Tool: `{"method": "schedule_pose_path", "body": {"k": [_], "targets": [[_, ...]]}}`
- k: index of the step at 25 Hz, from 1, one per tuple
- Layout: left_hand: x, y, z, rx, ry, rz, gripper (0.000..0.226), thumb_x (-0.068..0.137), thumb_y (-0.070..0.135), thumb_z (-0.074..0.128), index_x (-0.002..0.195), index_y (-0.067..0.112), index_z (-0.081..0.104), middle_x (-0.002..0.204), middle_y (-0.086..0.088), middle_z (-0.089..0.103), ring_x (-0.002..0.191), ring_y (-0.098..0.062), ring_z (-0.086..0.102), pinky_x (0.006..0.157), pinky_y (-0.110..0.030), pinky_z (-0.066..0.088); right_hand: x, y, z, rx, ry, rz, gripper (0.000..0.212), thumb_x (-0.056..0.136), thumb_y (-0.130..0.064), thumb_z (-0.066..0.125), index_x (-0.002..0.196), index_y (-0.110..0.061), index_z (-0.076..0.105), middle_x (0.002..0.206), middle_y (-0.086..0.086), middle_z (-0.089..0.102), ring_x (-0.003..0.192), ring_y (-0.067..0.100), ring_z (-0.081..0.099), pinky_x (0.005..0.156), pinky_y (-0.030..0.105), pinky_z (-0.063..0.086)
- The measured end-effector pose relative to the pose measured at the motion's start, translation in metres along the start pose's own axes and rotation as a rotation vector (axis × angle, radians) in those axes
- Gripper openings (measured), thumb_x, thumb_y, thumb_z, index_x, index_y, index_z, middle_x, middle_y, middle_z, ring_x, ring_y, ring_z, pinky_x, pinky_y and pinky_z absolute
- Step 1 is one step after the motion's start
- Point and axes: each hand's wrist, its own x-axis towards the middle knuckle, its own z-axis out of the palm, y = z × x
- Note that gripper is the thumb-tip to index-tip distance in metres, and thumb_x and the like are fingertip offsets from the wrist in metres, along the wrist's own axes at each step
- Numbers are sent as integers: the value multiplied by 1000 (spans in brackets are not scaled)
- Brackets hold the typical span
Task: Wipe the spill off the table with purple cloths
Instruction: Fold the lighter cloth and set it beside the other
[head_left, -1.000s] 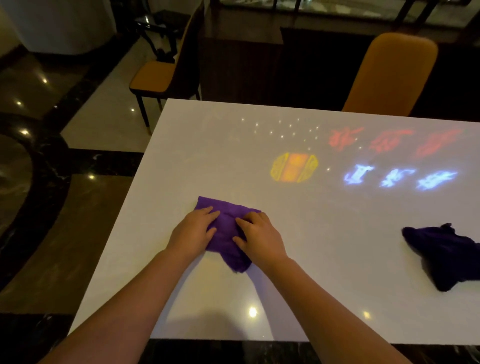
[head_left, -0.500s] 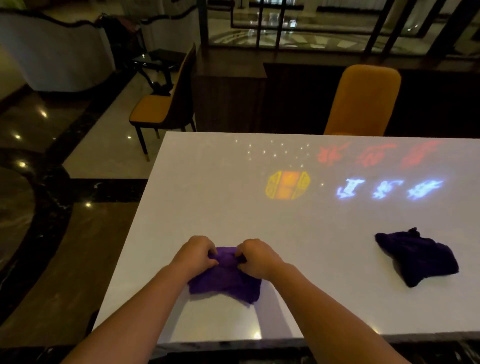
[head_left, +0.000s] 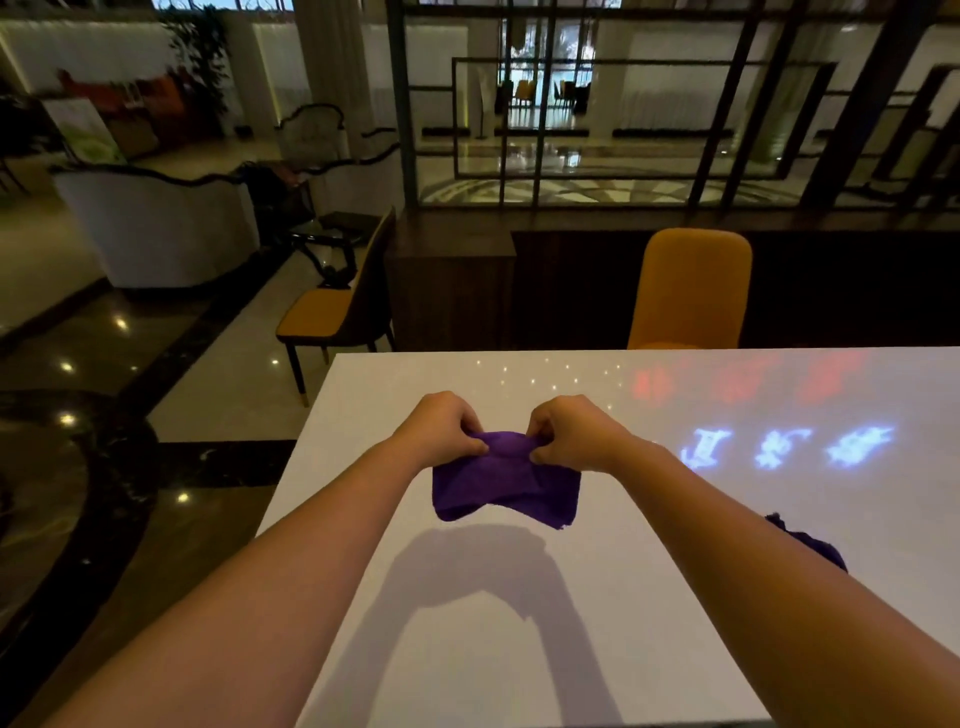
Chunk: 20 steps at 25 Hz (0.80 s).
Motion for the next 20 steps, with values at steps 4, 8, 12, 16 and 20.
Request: {"method": "schedule_pose_path", "body": {"k": [4,8,12,16,20], "targets": [[14,64,23,1,20,18,22,81,20,67,101,12,70,100,-8,68,81,-15,57,53,-15,41,-30,47,-40,-42,15,0,25,83,-12,66,108,-10,66,107,10,67,87,20,60,73,23,49],[26,143,67,-52,80,31,21,81,21,67,100,12,70,99,-7,69,76,-13,57,50,-13,39,-66,119,-88,-122,0,-20,25,84,-11,65,109,-10,65,108,10,67,93,22,62,78,27,51],[33,201,106,-84,112,8,22,81,22,68,100,12,70,99,-7,69,75,-12,56,50,-13,38,-95,176,-119,-170,-34,-63,24,84,-12,64,108,-10,66,108,10,67,92,21,61,79,26,51],[40,242,136,-74,101,-13,22,81,22,67,100,11,70,100,-8,69,75,-13,56,50,-13,38,-117,222,-132,-150,-50,-79,24,84,-13,65,107,-11,66,107,9,67,90,20,60,78,26,50],[54,277,157,-47,75,16,22,82,22,66,101,11,69,101,-9,69,78,-15,56,52,-14,39,-129,263,-140,-124,-14,-46,22,83,-14,67,104,-11,67,104,8,67,82,17,57,73,24,49]]}}
